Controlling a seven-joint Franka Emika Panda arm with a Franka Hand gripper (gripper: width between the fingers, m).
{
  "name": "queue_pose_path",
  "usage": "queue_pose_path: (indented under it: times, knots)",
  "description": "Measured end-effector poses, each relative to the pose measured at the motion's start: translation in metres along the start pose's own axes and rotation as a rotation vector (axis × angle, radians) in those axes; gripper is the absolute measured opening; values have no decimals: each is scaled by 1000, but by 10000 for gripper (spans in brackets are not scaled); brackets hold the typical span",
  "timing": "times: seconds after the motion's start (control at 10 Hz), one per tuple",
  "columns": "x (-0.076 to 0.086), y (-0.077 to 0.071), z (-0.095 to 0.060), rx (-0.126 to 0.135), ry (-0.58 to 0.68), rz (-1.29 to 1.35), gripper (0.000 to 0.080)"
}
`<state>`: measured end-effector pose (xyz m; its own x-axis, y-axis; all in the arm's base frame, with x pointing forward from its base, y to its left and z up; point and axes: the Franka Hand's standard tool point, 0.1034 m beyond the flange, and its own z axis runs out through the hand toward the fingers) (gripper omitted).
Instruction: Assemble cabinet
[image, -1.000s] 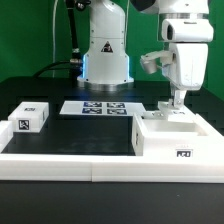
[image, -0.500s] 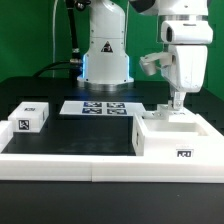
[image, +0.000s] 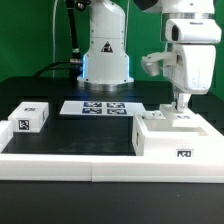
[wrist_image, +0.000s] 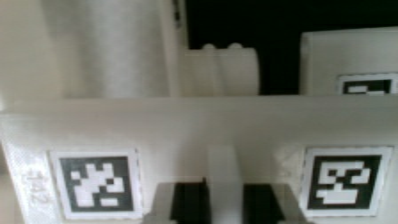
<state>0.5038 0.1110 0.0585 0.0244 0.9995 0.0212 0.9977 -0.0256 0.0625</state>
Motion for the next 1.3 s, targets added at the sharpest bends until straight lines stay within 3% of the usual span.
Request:
queue_pose_path:
  times: [0.5,0.6,0.8,1.3]
  knots:
    - [0,-3,0,-1,1,3,70]
    - [0,5,0,3,-2,-10,70]
    - [1,35,0,8,-8,-26,70]
    - [6,72,3,-18,4,-19,71]
